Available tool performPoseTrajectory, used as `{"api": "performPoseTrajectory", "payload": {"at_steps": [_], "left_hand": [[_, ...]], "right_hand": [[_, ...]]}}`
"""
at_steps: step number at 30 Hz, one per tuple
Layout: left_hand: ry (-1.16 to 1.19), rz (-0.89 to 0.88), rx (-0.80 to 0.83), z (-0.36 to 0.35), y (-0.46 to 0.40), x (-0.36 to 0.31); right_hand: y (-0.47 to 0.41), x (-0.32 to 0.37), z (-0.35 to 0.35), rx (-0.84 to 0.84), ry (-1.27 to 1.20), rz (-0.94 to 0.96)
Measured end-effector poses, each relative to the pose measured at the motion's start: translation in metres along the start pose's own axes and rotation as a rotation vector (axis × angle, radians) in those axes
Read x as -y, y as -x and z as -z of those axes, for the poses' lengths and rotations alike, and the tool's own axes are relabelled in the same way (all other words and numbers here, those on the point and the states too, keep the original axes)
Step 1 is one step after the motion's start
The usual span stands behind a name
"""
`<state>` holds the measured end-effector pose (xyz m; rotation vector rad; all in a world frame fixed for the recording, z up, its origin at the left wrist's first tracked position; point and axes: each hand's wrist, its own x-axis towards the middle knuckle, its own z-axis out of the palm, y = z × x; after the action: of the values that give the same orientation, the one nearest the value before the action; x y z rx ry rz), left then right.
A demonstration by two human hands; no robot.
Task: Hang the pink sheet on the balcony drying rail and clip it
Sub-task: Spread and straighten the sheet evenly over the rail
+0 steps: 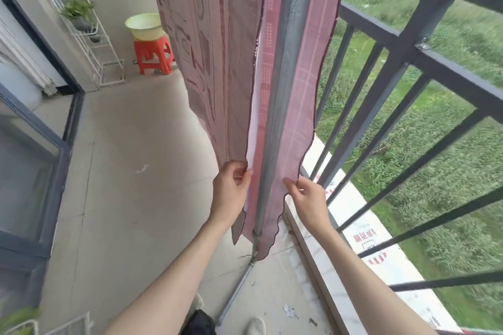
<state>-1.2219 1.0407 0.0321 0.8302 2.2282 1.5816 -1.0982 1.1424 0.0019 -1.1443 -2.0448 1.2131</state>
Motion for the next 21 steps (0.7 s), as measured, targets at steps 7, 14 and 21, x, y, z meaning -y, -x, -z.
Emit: {"api": "performPoseTrajectory", "payload": {"at_steps": [7,14,21], "left_hand": [[-0.066,-0.026,-0.013,-0.001,0.022,0.003],[-0.061,-0.004,-0.014,-0.010,0.052,0.015],[-0.109,-0.082,-0.015,-0.011,0.055,0.028]], "right_hand": [[0.025,0.009,-0.004,-0.011,-0.001,0.097],[0.029,0.015,-0.005,-0.027,-0.044,0.175],[0.037,0.008,-0.004,0.013,-0.066,0.113]]}}
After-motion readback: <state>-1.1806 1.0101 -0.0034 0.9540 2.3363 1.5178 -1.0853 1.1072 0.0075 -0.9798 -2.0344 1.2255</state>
